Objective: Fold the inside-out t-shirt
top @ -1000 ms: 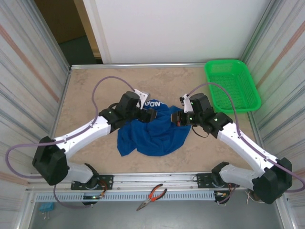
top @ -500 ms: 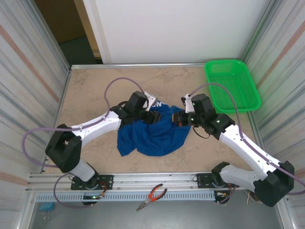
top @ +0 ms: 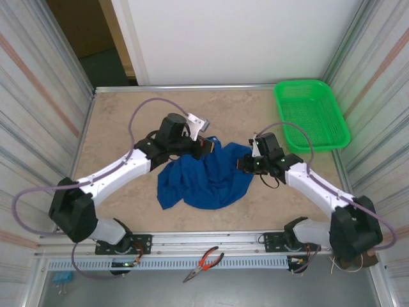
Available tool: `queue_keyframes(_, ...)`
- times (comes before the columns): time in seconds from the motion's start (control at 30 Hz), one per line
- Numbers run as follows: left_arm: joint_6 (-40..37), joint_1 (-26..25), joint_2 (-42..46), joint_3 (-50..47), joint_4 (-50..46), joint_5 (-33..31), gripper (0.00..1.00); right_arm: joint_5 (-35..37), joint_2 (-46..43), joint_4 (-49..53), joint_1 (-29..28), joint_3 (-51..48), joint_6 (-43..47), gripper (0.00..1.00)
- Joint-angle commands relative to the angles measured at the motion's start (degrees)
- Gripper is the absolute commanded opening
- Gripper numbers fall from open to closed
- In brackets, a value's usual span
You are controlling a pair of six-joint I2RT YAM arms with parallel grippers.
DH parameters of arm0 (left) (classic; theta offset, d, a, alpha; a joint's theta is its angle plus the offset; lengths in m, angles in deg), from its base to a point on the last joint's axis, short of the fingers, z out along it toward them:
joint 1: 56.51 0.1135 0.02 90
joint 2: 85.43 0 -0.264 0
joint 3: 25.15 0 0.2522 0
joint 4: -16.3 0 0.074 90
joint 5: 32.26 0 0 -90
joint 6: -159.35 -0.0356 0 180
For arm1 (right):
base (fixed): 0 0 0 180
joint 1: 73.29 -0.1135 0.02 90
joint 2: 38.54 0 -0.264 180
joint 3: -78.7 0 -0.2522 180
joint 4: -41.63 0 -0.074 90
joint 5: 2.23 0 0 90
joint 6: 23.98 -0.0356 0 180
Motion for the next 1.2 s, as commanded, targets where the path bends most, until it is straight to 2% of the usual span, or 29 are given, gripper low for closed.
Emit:
queue_keyframes(0.0,4.66,-0.11,2.69,-1.45,3.70,7.09,0.00,2.30,-4.92,1.99,-3.16,4.35,-0.13,0.53)
queue_keyframes(0.1,6.46,-0.10,4.06,-2.53,4.58,6.71,0.00,4.87,-11.32,5.11,-6.74,5.72,-0.10,0.65)
queue_keyframes(0.2,6.99,-0.21,4.53,-2.29,4.20,6.90,0.00,4.92,-16.27,4.68,-9.21,6.45,-0.07,0.72)
queue_keyframes(0.37,6.99,-1.03,5.83,-1.73,3.33,4.78,0.00,4.28,-15.04,3.28,-10.17,8.86,-0.25,0.74)
queue_keyframes(0.43,4.54,-2.44,6.93,-1.12,1.18,1.95,0.00,5.10,-12.08,3.28,-9.97,8.91,-1.19,0.74)
queue_keyframes(0.47,3.18,-3.14,6.95,-0.63,-0.07,2.50,0.02,5.52,-11.31,3.24,-9.70,8.61,-1.56,0.74)
queue_keyframes(0.5,2.81,-3.36,6.55,-0.06,-1.14,4.49,0.10,6.83,-10.94,3.59,-9.47,8.26,-2.12,0.74)
queue_keyframes(0.57,3.50,-4.19,5.34,-0.52,-0.27,12.10,0.34,11.30,-11.73,4.93,-7.91,6.50,-4.19,0.74)
queue_keyframes(0.6,4.09,-4.76,4.72,-1.21,0.95,15.96,0.42,12.14,-12.51,5.04,-6.58,5.35,-5.12,0.74)
queue_keyframes(0.63,4.48,-5.42,4.30,-2.03,1.19,17.93,0.47,11.59,-13.80,4.89,-4.11,3.84,-6.37,0.74)
queue_keyframes(0.67,4.57,-5.97,4.53,-3.27,1.45,17.20,0.49,10.48,-14.43,4.91,-1.52,2.49,-7.56,0.74)
queue_keyframes(0.73,4.85,-5.95,6.76,-6.58,2.22,11.91,0.55,9.42,-17.63,5.56,2.08,0.88,-8.73,0.74)
queue_keyframes(0.77,5.34,-5.61,8.42,-8.33,2.20,7.29,0.59,8.96,-18.46,6.17,3.09,0.50,-8.87,0.74)
queue_keyframes(0.87,7.50,-5.11,12.04,-11.35,-2.09,-11.73,0.63,7.66,-19.04,8.55,3.19,1.03,-8.92,0.74)
queue_keyframes(0.93,8.52,-4.94,11.98,-11.95,-5.40,-18.43,0.64,7.10,-18.61,9.50,2.21,0.99,-9.55,0.74)
queue_keyframes(1.03,8.58,-5.09,9.55,-12.71,-6.94,-21.35,0.67,7.06,-17.16,8.07,-0.98,-0.36,-11.01,0.75)
queue_keyframes(1.17,8.37,-8.10,5.49,-13.52,-4.24,-23.10,0.70,7.61,-11.74,3.02,-7.66,-1.78,-14.43,0.75)
